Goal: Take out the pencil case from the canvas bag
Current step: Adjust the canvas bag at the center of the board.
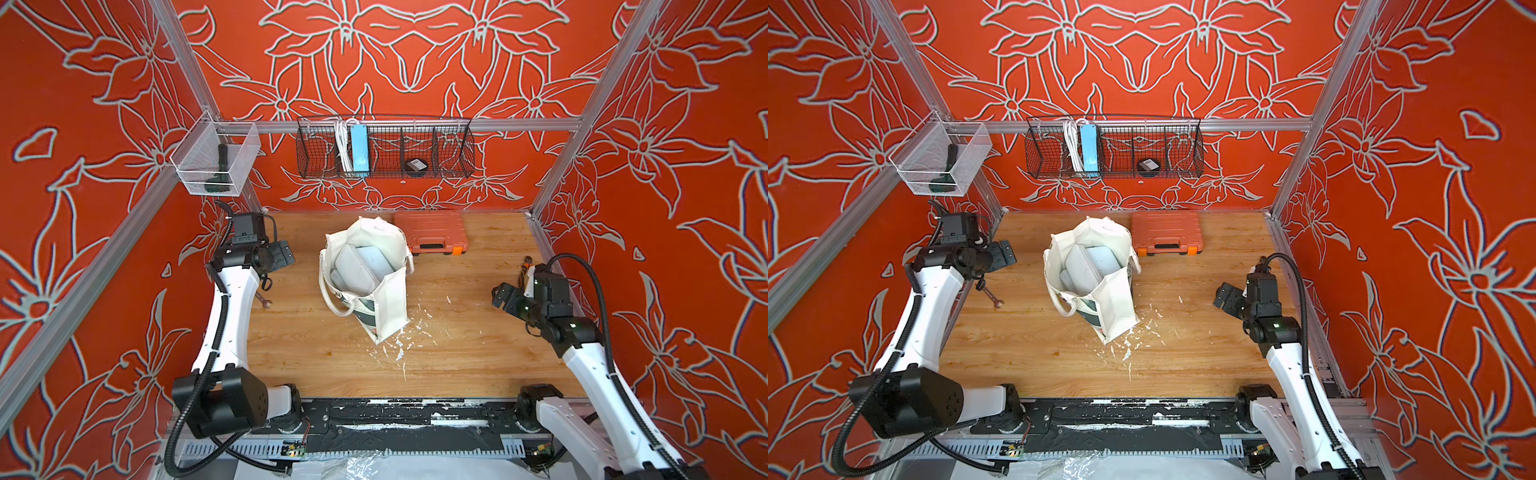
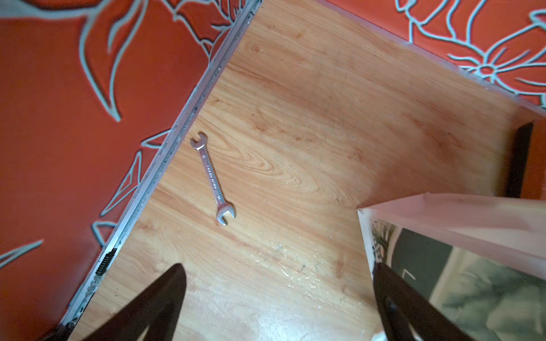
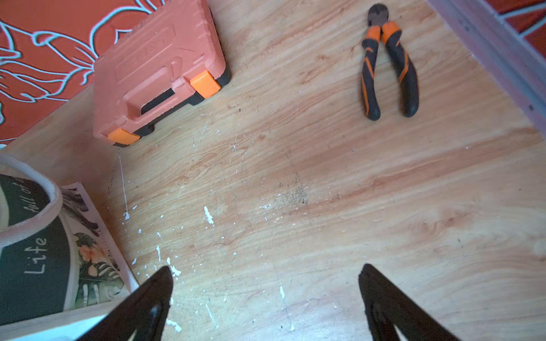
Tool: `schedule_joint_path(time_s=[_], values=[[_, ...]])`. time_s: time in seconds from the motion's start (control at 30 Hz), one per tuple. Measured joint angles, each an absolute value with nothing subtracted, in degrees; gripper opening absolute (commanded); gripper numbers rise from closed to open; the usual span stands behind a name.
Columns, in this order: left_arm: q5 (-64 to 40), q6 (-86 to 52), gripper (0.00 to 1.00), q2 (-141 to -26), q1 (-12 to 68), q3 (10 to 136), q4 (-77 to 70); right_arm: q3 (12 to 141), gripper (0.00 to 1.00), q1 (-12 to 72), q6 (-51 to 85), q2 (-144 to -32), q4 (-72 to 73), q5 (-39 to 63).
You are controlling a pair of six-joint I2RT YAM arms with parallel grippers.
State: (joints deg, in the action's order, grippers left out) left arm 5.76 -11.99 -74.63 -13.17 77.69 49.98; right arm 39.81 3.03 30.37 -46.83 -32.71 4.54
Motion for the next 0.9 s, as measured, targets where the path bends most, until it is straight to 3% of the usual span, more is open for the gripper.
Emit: schedule_joint_path(time_s=[0.6, 0.9], values=[[-11.9, -15.07, 0.98, -71.37, -12.82, 86.48, 61.87, 43.79, 0.99, 3.64, 33.95, -49.39, -40.82, 6.83], [-14.48, -15.88, 0.98, -75.57, -6.44, 87.5, 65.28, 36.58, 0.99, 3.84, 36.42, -43.35, -41.15, 7.49]])
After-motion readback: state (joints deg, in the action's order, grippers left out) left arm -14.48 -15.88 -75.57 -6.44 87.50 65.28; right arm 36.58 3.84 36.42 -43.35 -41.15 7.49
